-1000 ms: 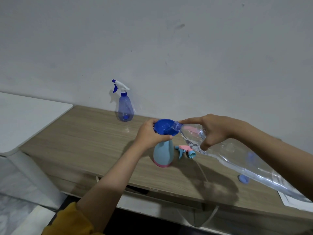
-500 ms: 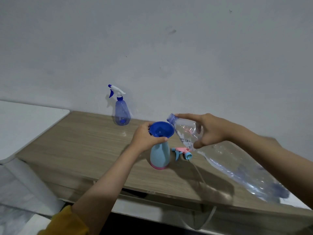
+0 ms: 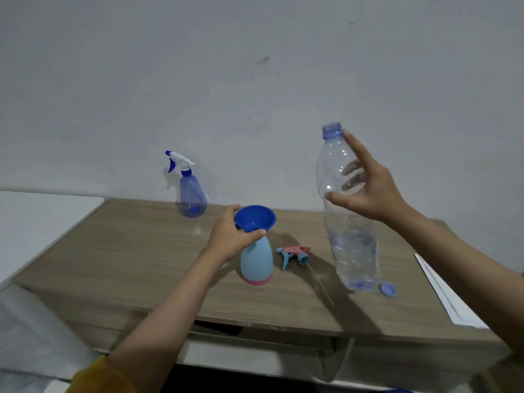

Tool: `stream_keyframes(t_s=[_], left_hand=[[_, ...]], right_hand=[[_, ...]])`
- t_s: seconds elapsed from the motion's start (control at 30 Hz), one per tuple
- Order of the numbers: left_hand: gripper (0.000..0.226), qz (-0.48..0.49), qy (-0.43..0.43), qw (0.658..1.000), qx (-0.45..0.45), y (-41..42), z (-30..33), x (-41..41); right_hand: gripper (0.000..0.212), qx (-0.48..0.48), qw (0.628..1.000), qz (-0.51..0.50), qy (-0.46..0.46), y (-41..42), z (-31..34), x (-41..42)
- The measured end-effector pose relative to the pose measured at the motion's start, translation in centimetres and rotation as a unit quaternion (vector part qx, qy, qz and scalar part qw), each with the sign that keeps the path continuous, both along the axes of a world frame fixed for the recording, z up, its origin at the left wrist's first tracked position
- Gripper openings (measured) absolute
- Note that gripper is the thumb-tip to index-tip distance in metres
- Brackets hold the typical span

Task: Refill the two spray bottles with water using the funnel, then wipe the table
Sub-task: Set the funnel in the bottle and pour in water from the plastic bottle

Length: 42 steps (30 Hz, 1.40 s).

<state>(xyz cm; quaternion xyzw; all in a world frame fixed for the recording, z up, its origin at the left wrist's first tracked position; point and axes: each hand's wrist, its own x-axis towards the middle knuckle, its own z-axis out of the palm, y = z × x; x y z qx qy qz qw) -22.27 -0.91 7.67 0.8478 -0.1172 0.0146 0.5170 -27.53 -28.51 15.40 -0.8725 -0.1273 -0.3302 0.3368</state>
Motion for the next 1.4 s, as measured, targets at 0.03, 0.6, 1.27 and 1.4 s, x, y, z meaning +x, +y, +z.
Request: stream_keyframes(t_s=[0.03, 0.6, 1.27, 1.4], left_hand=[[0.081, 0.001, 0.000, 1.000, -0.002, -0.1, -0.1, 0.0], [0.096, 0.024, 0.012, 0.997, -0.067, -0.3, -2.1, -0.3], [0.061, 0.032, 0.078, 0.996, -0.034, -0.5, -6.7, 0.4], [0.059, 0.031, 0.082, 0.996, -0.010, -0.4, -6.5, 0.4]], right_hand=[[0.110, 0.012, 1.000, -0.016, -0.018, -0.3, -0.4, 0.2], [0.124, 0.072, 0.973, -0.199, -0.089, -2.2, -7.5, 1.1], [0.100, -0.235, 0.888, 0.108, 0.380, 13.0, -2.5, 8.5], [0.093, -0.254, 0.880, 0.102, 0.388, 13.4, -2.0, 9.2]])
